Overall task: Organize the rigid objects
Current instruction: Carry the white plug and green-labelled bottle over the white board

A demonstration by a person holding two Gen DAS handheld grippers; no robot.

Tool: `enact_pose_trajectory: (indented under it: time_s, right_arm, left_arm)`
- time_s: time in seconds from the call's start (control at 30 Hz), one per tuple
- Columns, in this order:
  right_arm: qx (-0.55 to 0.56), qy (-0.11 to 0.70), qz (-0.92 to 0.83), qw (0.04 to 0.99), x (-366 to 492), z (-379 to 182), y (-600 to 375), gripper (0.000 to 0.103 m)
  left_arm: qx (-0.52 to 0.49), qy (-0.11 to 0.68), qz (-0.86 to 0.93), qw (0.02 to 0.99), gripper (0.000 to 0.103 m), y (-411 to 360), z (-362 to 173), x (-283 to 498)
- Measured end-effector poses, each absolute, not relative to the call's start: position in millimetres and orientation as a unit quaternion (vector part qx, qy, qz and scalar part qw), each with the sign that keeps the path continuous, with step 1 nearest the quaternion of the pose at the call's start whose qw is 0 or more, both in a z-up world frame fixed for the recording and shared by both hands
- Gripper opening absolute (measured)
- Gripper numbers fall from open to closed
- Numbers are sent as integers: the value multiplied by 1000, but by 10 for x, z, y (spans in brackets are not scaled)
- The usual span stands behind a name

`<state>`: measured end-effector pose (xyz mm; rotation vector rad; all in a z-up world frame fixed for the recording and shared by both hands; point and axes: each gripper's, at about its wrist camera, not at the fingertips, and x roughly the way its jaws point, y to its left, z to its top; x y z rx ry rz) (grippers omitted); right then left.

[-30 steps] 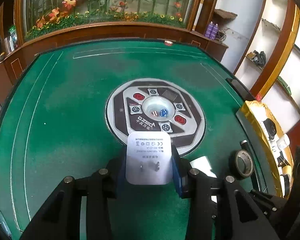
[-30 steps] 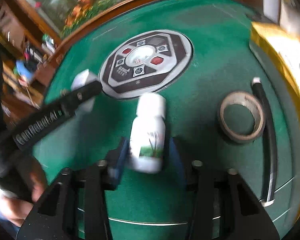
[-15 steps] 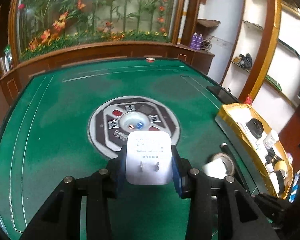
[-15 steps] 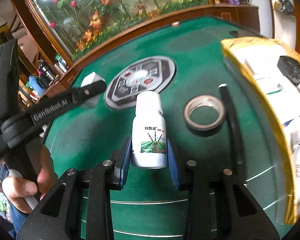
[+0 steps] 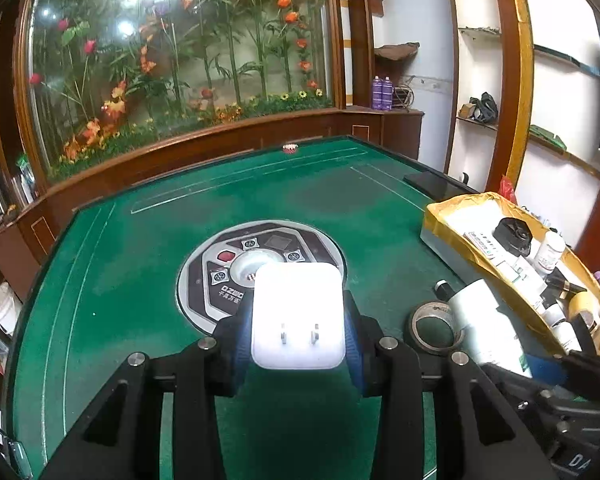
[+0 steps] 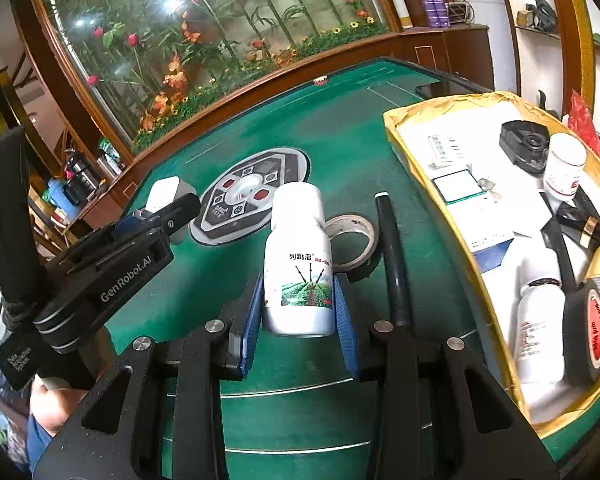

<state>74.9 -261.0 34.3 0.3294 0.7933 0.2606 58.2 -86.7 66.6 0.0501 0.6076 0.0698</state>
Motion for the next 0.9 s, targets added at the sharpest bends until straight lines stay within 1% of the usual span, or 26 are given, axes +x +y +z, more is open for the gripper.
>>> enact_pose_trajectory:
  time_s: [0.9]
  right_arm:
    - [165,362,112,910,628,488,-2832,34]
  left_arm:
    - [46,284,51,957,40,-935,660,523]
